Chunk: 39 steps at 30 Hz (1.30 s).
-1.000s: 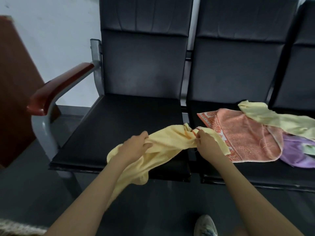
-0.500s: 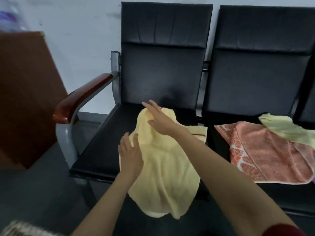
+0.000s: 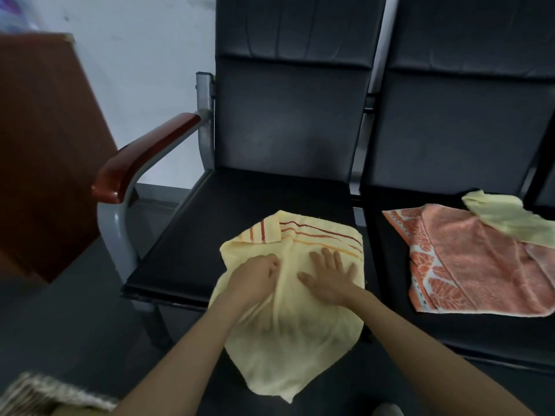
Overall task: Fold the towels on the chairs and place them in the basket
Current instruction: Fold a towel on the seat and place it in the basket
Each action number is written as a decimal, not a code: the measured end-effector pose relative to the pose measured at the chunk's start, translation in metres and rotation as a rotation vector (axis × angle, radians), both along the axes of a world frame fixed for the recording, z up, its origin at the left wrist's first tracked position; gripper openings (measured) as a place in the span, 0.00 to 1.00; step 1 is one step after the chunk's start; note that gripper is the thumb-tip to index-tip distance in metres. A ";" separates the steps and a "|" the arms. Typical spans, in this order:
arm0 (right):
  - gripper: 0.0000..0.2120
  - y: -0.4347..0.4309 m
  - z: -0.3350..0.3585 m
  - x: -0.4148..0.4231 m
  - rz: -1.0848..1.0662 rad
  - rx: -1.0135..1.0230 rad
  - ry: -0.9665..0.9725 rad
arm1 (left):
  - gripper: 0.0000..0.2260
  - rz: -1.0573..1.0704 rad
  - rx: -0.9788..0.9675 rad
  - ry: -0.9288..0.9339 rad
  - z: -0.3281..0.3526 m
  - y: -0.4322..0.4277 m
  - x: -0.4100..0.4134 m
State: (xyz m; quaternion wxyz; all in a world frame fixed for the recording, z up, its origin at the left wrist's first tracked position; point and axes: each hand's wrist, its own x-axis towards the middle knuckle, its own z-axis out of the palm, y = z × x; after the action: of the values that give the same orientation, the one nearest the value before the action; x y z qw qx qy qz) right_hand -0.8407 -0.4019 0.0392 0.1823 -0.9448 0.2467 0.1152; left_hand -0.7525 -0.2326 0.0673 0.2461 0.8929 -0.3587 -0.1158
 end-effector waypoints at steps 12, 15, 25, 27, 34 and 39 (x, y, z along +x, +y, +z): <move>0.43 -0.026 -0.022 -0.001 0.128 -0.133 -0.243 | 0.21 -0.040 0.417 -0.237 -0.016 -0.005 0.071; 0.43 -0.025 -0.023 -0.001 0.115 -0.142 -0.243 | 0.25 0.294 0.353 -0.140 -0.006 0.005 0.106; 0.29 -0.025 -0.022 -0.004 0.108 -0.134 -0.248 | 0.12 0.174 0.308 -0.274 -0.004 0.024 0.039; 0.26 -0.025 -0.023 -0.004 0.095 -0.131 -0.299 | 0.12 0.162 0.342 -0.155 0.001 0.029 0.032; 0.19 -0.018 -0.010 -0.013 -0.124 -0.255 -0.553 | 0.15 0.332 0.139 -0.045 -0.011 0.045 0.033; 0.17 -0.031 0.012 -0.011 -0.166 -0.189 -0.298 | 0.08 0.333 0.150 -0.075 -0.013 0.045 0.045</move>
State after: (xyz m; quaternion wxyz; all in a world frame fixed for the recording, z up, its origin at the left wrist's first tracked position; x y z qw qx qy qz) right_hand -0.8517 -0.4326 0.0510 0.1362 -0.9407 0.3037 -0.0649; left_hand -0.7077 -0.1879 0.0545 0.1810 0.9595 -0.2052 -0.0668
